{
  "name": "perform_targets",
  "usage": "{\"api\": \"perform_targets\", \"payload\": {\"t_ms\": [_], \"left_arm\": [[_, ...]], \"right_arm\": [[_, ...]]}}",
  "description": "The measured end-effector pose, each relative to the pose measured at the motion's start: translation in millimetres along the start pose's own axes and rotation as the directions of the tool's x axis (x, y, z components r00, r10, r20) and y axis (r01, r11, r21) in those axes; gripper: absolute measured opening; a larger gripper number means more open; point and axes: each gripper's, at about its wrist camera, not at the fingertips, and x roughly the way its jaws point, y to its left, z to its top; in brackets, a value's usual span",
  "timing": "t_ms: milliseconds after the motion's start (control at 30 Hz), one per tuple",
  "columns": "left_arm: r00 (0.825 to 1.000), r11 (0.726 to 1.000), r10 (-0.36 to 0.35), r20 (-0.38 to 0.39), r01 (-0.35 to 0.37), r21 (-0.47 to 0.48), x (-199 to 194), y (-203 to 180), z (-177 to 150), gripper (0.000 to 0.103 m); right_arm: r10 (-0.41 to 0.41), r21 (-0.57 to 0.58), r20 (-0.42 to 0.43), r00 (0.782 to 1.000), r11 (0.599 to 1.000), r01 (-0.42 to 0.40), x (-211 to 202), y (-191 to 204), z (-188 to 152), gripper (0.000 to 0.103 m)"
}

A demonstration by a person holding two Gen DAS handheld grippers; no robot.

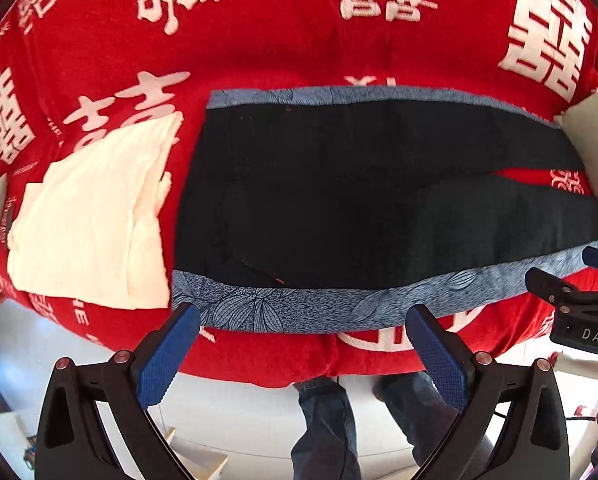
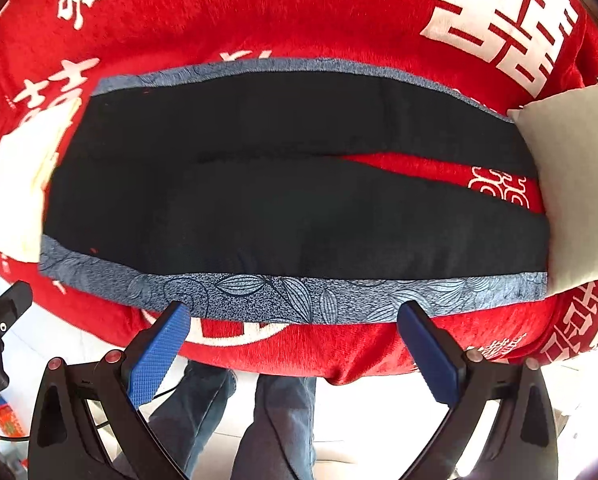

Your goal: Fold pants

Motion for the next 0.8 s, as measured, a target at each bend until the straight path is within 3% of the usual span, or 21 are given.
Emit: {"api": "perform_targets", "payload": {"t_ms": [133, 200, 267, 333, 367, 433, 600, 800], "left_arm": [[0.999, 0.999, -0.035, 0.008, 0.035, -0.032, 19.8, 16.6, -4.9, 0.103], [0.997, 0.993, -0.079, 0.017, 0.08, -0.087, 31.7, 32.4, -9.2, 0.103], [0.99, 0.978, -0.136, 0.018, 0.137, -0.156, 45.4, 50.3, -16.1, 0.103], [0.982, 0.957, -0.188, 0.014, 0.187, -0.224, 61.0, 68.0, -24.2, 0.103], [0.977, 0.945, -0.214, 0.014, 0.211, -0.252, 68.2, 75.2, -28.8, 0.103], [0.965, 0.92, -0.262, 0.021, 0.257, -0.295, 82.6, 88.9, -38.7, 0.103], [0.933, 0.875, -0.357, 0.036, 0.348, -0.337, 106.5, 109.2, -59.5, 0.103], [0.883, 0.813, -0.469, 0.015, 0.438, -0.384, 130.1, 121.3, -76.0, 0.103]], "right_arm": [[0.074, 0.052, 0.026, 0.997, 0.996, -0.075, 14.2, 5.7, -6.0, 0.103], [0.206, 0.104, 0.057, 0.977, 0.972, -0.211, 20.5, 5.7, -12.5, 0.103], [0.398, 0.181, 0.067, 0.915, 0.897, -0.403, 34.5, 5.1, -22.3, 0.102], [0.559, 0.253, 0.057, 0.827, 0.793, -0.554, 55.0, 9.0, -32.2, 0.1], [0.63, 0.29, 0.052, 0.775, 0.733, -0.615, 68.3, 14.0, -38.3, 0.099], [0.695, 0.324, 0.041, 0.718, 0.67, -0.668, 89.1, 27.0, -47.6, 0.085], [0.762, 0.326, 0.008, 0.648, 0.61, -0.722, 138.9, 65.6, -60.5, 0.076], [0.817, 0.357, 0.078, 0.571, 0.512, -0.781, 169.9, 82.0, -53.6, 0.076]]}}
